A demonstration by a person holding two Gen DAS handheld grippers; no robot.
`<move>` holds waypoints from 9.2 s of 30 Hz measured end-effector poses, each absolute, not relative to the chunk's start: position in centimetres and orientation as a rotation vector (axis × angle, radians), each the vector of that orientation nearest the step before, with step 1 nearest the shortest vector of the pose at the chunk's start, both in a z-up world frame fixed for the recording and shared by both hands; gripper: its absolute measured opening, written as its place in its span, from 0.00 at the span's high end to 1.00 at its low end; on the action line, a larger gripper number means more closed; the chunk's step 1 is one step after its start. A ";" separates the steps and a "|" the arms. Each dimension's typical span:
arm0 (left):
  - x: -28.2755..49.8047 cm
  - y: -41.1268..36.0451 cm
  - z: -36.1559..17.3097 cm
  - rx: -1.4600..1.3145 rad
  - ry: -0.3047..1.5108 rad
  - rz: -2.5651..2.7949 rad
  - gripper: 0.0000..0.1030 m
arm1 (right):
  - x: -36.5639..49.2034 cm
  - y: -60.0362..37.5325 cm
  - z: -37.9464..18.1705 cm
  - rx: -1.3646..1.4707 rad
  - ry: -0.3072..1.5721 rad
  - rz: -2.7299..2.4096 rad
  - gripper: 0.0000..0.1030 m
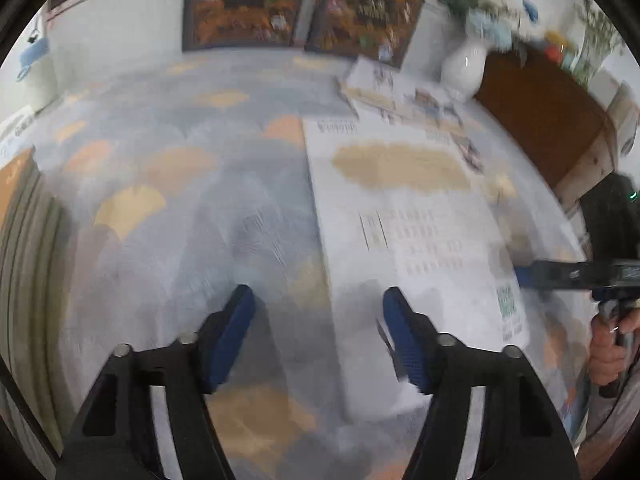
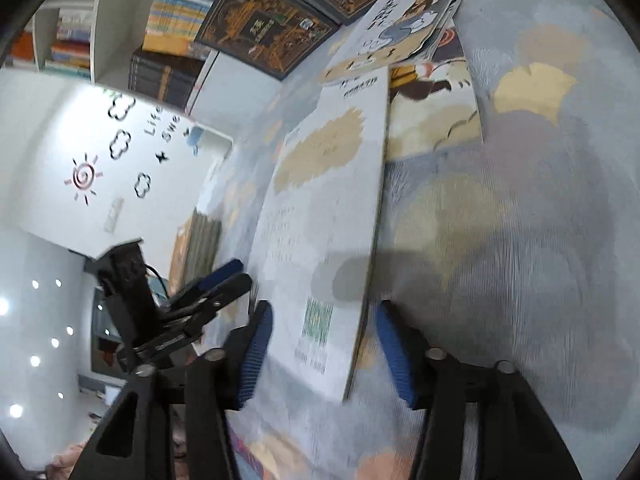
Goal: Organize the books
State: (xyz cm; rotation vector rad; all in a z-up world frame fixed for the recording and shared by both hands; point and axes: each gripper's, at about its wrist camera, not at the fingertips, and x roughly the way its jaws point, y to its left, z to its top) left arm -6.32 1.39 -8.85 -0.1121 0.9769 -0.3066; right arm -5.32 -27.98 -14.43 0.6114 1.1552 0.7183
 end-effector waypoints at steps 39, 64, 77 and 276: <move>-13.5 8.0 -2.7 -0.312 0.914 -0.436 0.43 | -7.5 -7.5 -4.8 -0.023 1.234 0.792 0.90; -13.0 6.2 -9.2 -0.339 1.119 -0.407 0.42 | -3.4 -15.2 -10.9 0.044 1.257 0.621 0.60; -11.3 8.3 -10.3 -0.420 1.089 -0.415 0.66 | -3.2 -18.5 -13.3 0.384 1.340 0.929 0.75; 15.0 -5.2 -8.9 -0.205 0.873 -0.482 0.26 | 4.8 -31.2 -10.6 0.671 0.750 0.419 0.48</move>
